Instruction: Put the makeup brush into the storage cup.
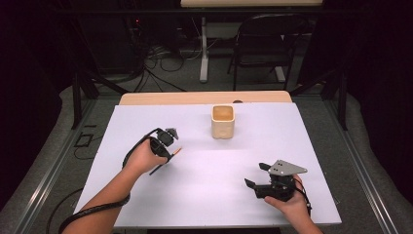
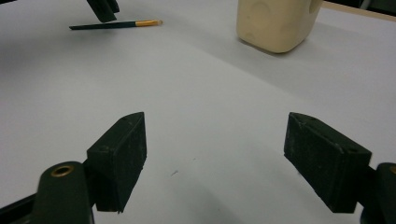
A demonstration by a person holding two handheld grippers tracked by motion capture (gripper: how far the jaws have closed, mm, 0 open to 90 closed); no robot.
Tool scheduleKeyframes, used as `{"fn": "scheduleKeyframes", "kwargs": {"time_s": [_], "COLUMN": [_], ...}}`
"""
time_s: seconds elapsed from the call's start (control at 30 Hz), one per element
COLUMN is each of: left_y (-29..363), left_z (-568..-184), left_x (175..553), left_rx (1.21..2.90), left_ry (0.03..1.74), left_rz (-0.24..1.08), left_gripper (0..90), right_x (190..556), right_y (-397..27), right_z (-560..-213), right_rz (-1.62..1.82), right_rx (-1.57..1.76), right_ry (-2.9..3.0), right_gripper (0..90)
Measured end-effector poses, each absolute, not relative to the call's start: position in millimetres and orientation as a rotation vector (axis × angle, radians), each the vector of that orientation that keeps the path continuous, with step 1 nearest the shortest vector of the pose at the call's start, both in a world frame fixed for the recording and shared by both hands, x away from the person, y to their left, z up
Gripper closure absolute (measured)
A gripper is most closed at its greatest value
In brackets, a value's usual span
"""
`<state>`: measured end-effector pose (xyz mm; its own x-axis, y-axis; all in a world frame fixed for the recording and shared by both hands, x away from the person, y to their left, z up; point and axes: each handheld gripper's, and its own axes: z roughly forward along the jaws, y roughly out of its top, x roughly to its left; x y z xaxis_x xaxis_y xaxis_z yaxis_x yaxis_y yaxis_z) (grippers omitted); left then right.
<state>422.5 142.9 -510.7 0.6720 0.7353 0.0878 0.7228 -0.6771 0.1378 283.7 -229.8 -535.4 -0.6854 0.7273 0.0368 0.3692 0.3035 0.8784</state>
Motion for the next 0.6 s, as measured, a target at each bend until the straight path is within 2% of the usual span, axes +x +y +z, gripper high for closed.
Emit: {"fn": "scheduleKeyframes", "kwargs": {"time_s": [0.3,0.6], "left_y": [140.9,139.6], "left_z": [-514.6,-518.0], "left_x": [423.9,425.3], "left_rx": [2.792,2.801], "left_ry": [1.240,1.247], "left_rz": [0.178,0.168], "left_gripper": [75.0,77.5], "right_x": [283.5,283.7], "right_y": [-229.8,-229.8], "right_z": [-535.4,-535.6], "right_rz": [1.335,1.337], "right_rx": [0.982,0.982], "right_ry": [2.212,2.211], "right_gripper": [20.9,20.9]}}
